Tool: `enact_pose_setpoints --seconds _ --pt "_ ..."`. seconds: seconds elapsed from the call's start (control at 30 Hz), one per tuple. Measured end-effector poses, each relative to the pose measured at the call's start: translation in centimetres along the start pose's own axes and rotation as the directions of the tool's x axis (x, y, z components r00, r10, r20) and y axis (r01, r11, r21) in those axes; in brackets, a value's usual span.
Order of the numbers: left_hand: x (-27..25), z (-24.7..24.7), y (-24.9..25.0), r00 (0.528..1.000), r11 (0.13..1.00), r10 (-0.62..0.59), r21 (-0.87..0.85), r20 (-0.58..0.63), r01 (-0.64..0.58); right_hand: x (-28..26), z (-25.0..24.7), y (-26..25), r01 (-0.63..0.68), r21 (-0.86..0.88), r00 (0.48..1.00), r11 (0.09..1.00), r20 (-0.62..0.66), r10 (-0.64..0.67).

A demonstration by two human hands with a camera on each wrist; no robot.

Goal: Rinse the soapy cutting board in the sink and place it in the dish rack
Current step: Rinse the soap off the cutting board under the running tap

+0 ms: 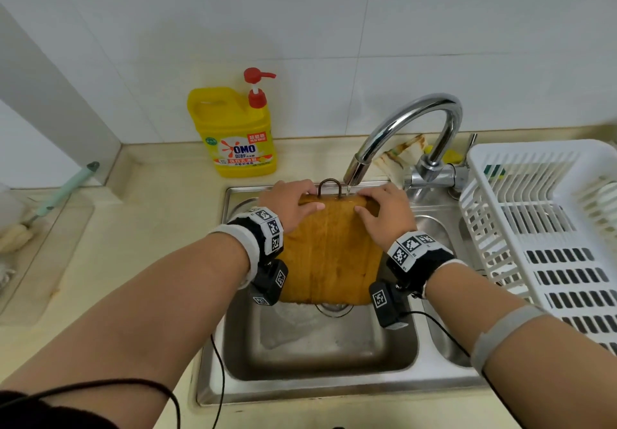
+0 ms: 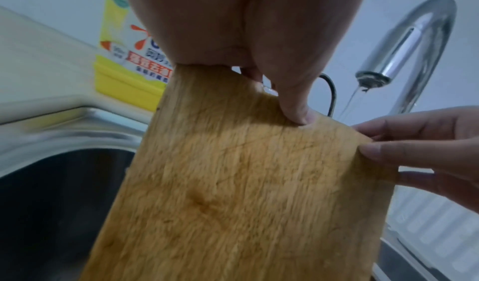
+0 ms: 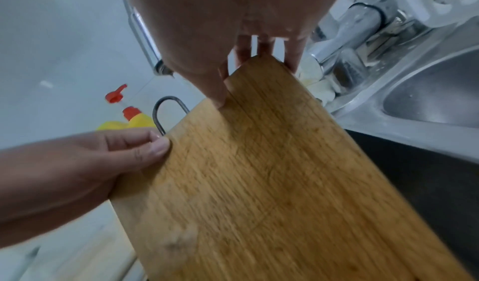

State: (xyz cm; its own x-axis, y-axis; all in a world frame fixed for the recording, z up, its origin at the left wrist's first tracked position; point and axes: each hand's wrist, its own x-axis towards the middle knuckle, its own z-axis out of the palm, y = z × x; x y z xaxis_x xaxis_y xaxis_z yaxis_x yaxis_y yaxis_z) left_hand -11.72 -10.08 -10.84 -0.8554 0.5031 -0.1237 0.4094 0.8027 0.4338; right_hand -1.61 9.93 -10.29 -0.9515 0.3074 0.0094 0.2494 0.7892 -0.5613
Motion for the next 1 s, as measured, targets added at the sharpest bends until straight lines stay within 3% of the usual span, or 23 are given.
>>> enact_pose_setpoints --seconds 0.1,0.2,0.3,0.47,0.57,0.63,0.73,0.9,1.0 --pt "-0.6 -0.1 -0.6 0.997 0.999 -0.049 -0.013 -0.054 0.048 -0.5 0.3 -0.3 0.146 -0.092 0.989 0.985 0.007 -0.146" --pt "-0.9 -0.4 -1.2 0.991 0.993 -0.115 -0.042 -0.075 0.112 -0.7 0.8 -0.9 0.301 -0.220 0.953 0.928 0.114 -0.282" --pt "-1.1 -0.6 -1.6 0.987 0.987 -0.143 -0.078 -0.074 0.137 -0.7 0.8 -1.3 0.380 -0.247 0.923 0.891 0.162 -0.349" --pt "-1.6 -0.7 -0.9 0.989 0.991 -0.125 -0.056 -0.078 0.121 -0.8 -0.5 -1.0 0.282 -0.330 0.959 0.901 0.063 -0.277" --pt "-1.9 -0.8 -0.5 0.990 0.992 -0.121 -0.054 -0.076 0.117 -1.7 0.2 -1.8 0.341 -0.325 0.940 0.882 0.112 -0.323" --pt "-1.9 -1.0 -0.6 0.991 0.991 -0.121 -0.069 -0.060 0.117 -2.1 0.6 -1.8 0.379 -0.261 0.924 0.888 0.157 -0.349" --pt "-2.0 -1.4 -0.5 0.993 0.992 -0.114 -0.063 -0.027 0.112 -2.0 0.3 -1.2 0.313 -0.202 0.949 0.928 0.102 -0.297" --pt "-2.2 -1.9 -0.1 0.994 0.996 -0.083 0.040 0.066 0.081 -1.5 0.2 -1.3 0.012 0.016 0.997 1.000 0.082 -0.014" --pt "-2.1 -2.0 0.1 0.990 0.996 -0.071 0.053 0.124 0.065 -1.6 0.2 -0.6 0.043 0.133 0.996 0.990 0.078 -0.054"
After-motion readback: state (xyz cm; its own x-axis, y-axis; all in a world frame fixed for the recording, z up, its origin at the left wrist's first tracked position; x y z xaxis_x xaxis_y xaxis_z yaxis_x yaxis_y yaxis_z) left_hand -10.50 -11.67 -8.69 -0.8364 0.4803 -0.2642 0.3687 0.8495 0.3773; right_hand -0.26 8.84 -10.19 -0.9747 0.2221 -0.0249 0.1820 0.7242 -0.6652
